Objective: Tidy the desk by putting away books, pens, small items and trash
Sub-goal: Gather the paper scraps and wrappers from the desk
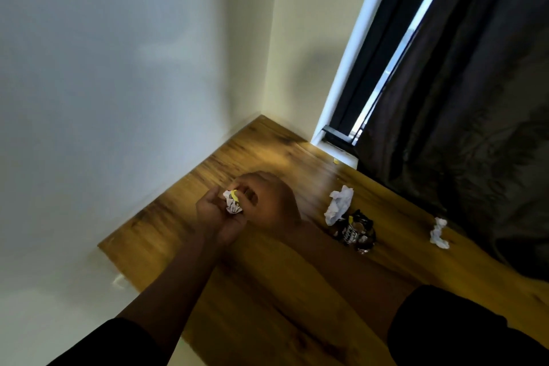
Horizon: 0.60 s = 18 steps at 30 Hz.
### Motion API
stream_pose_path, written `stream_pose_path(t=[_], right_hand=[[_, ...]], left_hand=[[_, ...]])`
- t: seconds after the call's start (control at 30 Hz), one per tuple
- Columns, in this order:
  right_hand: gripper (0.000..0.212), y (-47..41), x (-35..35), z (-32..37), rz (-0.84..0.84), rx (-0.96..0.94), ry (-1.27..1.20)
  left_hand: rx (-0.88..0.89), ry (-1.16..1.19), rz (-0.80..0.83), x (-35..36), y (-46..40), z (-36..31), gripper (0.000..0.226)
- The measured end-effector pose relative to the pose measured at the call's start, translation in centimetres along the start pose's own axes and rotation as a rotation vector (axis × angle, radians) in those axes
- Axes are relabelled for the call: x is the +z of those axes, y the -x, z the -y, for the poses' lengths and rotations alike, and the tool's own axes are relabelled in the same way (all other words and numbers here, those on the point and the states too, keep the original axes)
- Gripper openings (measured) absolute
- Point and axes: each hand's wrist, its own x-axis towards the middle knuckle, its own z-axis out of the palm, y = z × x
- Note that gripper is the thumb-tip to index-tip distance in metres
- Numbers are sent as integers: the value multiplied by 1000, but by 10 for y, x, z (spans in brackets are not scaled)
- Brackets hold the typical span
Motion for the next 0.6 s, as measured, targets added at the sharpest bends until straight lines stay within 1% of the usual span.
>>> stream_pose_path(t=[0.07, 0.13, 0.2, 0.27, 0.4, 0.5, 0.6], right_hand=[[23, 1, -11, -17, -49, 85, 41], [28, 3, -22, -40, -94, 176, 108], [27, 5, -34, -67, -104, 263, 147], [27, 1, -46, -95, -64, 340, 213], [33, -18, -65, -145, 47, 490, 331], [34, -31, -73, -176, 118, 509, 354], [25, -40, -75, -195, 171, 520, 357]], left_hand=[[-9, -8, -10, 9, -4, 7, 54], [-20, 13, -11, 13, -11, 14, 57], [-26, 29, 1, 16, -16, 20, 58], [-40, 12, 24, 19, -20, 25, 59], [-56, -26, 68, 26, -31, 29, 57], [-59, -61, 73, 34, -39, 29, 57], [-74, -86, 59, 42, -49, 32, 58]])
